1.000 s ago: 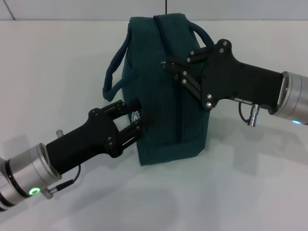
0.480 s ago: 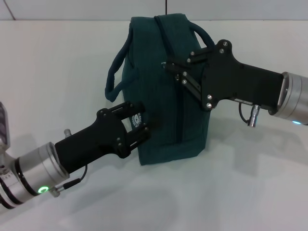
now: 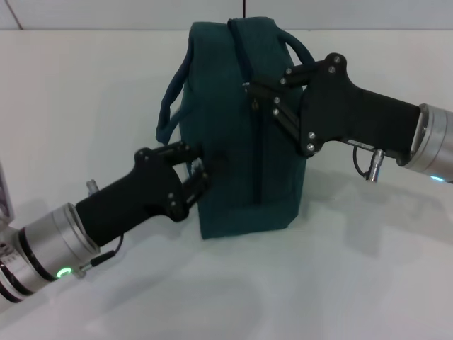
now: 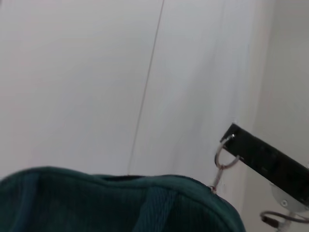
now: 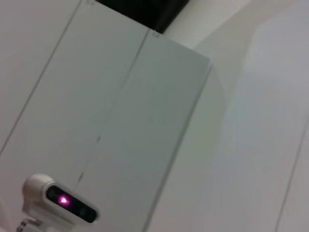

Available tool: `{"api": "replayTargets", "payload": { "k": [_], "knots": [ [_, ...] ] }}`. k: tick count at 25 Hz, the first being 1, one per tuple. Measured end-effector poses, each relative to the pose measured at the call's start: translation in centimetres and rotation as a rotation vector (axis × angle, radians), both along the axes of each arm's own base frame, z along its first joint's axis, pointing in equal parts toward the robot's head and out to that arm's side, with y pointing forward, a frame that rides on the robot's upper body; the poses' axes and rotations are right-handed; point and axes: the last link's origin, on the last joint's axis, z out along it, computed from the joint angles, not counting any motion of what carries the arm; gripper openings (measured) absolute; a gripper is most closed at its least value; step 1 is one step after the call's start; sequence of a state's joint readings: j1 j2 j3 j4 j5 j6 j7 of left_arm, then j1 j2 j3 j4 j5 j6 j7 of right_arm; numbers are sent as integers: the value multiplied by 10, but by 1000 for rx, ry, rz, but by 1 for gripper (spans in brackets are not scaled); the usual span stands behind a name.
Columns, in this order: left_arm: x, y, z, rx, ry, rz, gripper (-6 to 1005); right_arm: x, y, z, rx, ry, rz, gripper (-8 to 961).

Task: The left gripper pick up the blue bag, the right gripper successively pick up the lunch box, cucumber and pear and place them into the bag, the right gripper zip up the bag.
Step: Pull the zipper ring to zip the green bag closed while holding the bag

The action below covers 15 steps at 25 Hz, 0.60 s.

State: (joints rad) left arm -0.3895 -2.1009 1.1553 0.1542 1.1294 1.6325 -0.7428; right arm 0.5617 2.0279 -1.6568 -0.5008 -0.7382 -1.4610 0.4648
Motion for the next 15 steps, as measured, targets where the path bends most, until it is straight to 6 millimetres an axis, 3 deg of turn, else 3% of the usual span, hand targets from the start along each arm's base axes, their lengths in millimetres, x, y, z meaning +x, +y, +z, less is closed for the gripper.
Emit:
{"api": "replayTargets", "payload": {
  "k": [3,6,12,15],
  "knots": [
    [-1,2,3,49,0,7,356,1,0,-2,-12,17,-24,21],
    [-3,3,6,89,4,15,167,1,0,-3,-16,19,-30,21],
    [-4,1,2,117,46,-16,57,1,0,-2,-19,27,-35,21],
    [-4,-4,1,137,82,-69,61,1,2,0,-12,46,-55,21]
  ]
}}
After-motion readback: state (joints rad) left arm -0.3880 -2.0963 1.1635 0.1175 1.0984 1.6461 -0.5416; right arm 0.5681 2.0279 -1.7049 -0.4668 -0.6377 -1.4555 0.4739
